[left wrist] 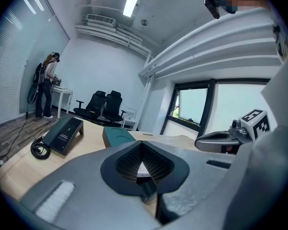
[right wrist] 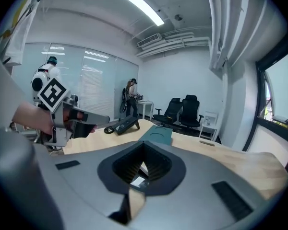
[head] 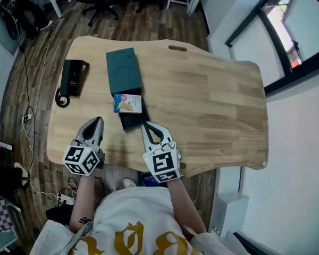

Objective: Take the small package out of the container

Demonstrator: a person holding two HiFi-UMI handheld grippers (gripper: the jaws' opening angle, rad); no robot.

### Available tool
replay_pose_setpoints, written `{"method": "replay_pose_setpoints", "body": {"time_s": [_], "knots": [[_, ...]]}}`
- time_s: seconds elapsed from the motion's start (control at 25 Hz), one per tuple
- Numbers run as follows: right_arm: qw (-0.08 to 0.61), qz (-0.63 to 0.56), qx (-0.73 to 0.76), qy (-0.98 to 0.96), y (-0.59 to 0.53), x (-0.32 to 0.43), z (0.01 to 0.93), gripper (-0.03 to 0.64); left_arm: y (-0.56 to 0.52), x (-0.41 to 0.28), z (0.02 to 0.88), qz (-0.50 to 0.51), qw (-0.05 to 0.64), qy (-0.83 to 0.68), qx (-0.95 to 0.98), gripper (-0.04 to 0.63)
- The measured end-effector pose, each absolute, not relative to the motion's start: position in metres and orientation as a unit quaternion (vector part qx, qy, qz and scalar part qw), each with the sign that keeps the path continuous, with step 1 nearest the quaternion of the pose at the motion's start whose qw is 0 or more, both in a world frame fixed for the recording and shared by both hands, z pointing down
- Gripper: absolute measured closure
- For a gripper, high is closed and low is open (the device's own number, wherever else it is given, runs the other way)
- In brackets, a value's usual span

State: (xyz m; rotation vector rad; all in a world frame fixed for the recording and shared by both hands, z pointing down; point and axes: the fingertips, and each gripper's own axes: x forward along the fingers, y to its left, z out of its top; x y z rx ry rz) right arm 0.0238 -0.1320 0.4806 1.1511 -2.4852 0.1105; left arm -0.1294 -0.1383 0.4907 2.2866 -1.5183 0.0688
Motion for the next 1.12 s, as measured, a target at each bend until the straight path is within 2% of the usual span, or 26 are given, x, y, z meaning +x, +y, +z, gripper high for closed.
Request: {"method": "replay_pose_setpoints", "body": {"time_s": [0.48,0.72,1.12], "knots": [[0.201,0.095,0.392,-0.893,-0.184,0.026,0.523,0.614,-0.191,-0.123,0.551,0.058,0.271,-0.540,0.795,0.597],[0.218,0.106,0.385,-0.891,-0.199,0.029,0.544,0.614,-0.202,-0.123,0.575,0.059,0.310,-0.540,0.781,0.483],[0.228,0.149,0.366,-0.890,-0.202,0.032,0.577,0.614,-0.215,-0.116,0.624,0.086,0.382,-0.542,0.743,0.411]]}}
